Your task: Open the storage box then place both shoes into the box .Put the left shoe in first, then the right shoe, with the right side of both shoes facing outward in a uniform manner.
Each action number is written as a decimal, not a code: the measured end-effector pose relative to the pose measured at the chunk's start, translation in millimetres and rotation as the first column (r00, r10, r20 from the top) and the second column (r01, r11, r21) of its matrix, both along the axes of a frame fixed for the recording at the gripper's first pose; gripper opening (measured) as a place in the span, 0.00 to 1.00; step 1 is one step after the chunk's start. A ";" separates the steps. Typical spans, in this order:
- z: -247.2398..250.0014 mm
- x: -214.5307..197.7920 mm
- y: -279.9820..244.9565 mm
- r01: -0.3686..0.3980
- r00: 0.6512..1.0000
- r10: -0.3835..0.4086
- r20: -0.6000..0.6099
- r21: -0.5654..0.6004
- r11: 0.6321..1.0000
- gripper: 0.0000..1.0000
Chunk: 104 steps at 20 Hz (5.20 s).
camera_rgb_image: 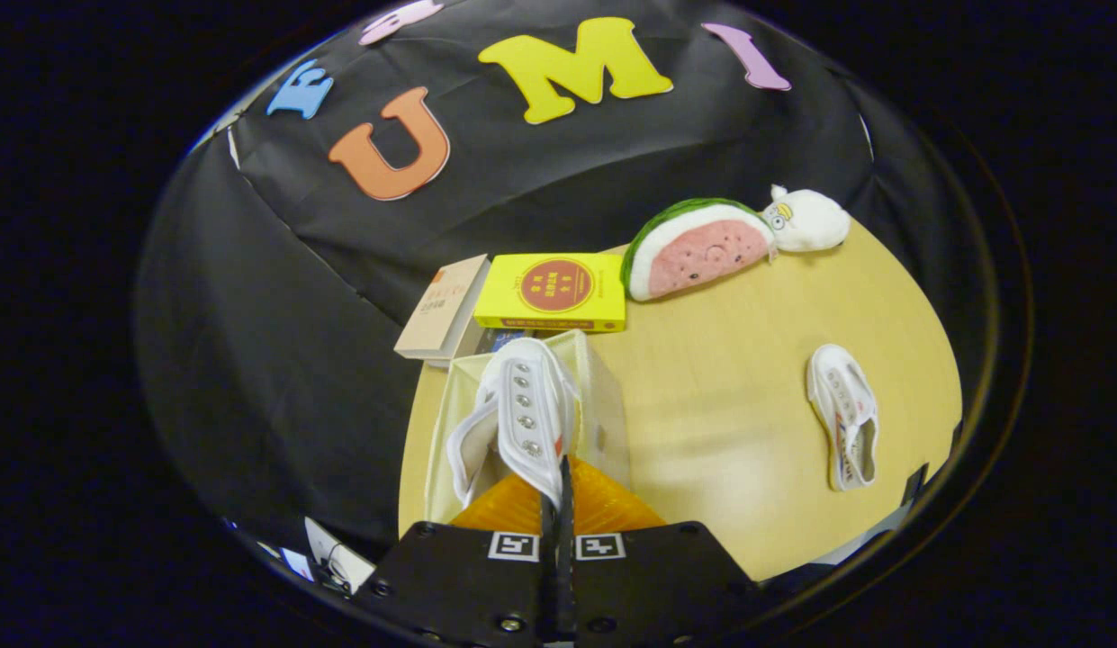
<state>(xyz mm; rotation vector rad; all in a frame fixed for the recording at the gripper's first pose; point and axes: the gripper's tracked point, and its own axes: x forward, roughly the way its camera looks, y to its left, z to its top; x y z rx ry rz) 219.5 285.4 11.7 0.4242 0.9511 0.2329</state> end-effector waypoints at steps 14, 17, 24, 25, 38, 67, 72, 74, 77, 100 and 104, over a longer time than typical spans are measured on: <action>-65.9 50.2 68.5 0.323 0.945 -0.322 -0.055 0.029 0.946 0.00; -70.3 50.0 80.8 0.377 0.926 -0.376 -0.032 0.022 0.926 0.00; -105.4 30.7 124.1 0.311 0.945 -0.312 -0.098 -0.022 0.950 0.00; -115.1 31.5 125.3 0.307 0.944 -0.305 -0.128 -0.009 0.952 0.00; -82.6 12.8 115.3 -0.001 0.998 -0.006 -0.067 -0.094 0.996 0.59; -160.8 -12.0 -348.2 -0.038 0.981 -0.070 -0.178 -0.537 0.843 0.93; -192.5 -7.5 -367.9 -0.058 0.973 -0.087 -0.212 -0.593 0.803 0.95; -198.9 6.9 -377.4 0.003 0.973 -0.143 -0.180 -0.611 0.792 0.95; -212.2 10.8 -374.8 -0.026 0.969 -0.131 -0.210 -0.612 0.790 0.95; -211.0 21.3 -351.5 0.080 0.938 -0.175 -0.300 -0.304 0.949 0.00; -158.7 16.6 -343.9 0.181 0.938 -0.223 -0.266 -0.172 0.968 0.00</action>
